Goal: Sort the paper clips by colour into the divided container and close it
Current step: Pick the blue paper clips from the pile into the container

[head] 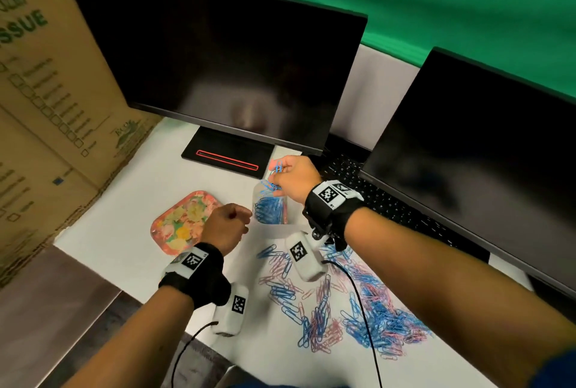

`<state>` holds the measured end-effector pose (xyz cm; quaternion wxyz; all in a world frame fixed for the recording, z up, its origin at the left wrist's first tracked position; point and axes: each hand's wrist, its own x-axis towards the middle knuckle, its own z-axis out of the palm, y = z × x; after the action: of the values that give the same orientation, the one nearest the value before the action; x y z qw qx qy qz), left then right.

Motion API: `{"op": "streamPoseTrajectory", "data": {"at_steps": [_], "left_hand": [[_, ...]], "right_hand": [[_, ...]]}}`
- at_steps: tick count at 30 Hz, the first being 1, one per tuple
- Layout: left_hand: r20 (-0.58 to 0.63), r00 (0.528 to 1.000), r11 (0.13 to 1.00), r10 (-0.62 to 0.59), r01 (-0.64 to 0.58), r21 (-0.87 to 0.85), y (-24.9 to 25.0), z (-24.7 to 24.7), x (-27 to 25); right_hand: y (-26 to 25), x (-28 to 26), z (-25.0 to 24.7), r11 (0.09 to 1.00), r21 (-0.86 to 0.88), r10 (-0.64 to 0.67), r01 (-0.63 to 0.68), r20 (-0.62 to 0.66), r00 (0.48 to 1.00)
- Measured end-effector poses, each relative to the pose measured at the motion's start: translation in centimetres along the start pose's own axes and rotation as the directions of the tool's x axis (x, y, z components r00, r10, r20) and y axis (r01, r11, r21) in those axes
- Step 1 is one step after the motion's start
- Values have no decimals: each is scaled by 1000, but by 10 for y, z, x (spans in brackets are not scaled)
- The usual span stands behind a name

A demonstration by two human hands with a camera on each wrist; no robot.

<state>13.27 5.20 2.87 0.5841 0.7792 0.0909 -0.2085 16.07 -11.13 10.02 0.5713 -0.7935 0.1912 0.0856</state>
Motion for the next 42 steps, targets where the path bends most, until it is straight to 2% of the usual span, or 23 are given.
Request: {"op": "streamPoseTrajectory", "data": {"at_steps": [4, 7, 9, 13, 17, 21, 26, 31, 34, 38, 42], "left_hand": [[46, 998, 958, 52, -63, 281, -25, 7, -4], [83, 994, 845, 64, -99, 525, -34, 19, -5], [117, 991, 767, 70, -128, 629, -37, 28, -4], [191, 979, 606, 76, -197, 770, -41, 44, -2], [184, 980, 550, 81, -197, 811, -46, 46, 2], [207, 976, 532, 71, -212, 820, -49, 45, 0], [222, 974, 575, 31, -199, 793, -49, 40, -4], [223, 975, 594, 22, -192, 781, -49, 36, -9], [221, 975, 645, -5, -166, 746, -51, 33, -12], [214, 977, 736, -6, -140, 662, -55, 28, -15], [228, 973, 788, -19, -126, 602, -60, 26, -13]], "right_hand": [[15, 11, 9, 972, -234, 5, -11, -25, 1000], [21, 10, 10, 933, -360, 18, -13, 10, 1000], [23, 6, 7, 923, -385, 3, 4, 17, 1000], [28, -8, -11, 913, -400, -95, 80, -20, 995], [54, -34, -31, 902, -421, -112, 94, -18, 994], [94, -57, -35, 857, -511, -26, 67, 88, 996], [132, -63, -23, 719, -689, 44, 93, 179, 983], [143, -59, -11, 560, -806, -1, 192, 231, 973], [145, -51, -4, 482, -851, -3, 210, 238, 971], [149, -49, -2, 464, -867, -2, 182, 204, 979], [151, -50, -6, 493, -855, -1, 162, 186, 983]]}}
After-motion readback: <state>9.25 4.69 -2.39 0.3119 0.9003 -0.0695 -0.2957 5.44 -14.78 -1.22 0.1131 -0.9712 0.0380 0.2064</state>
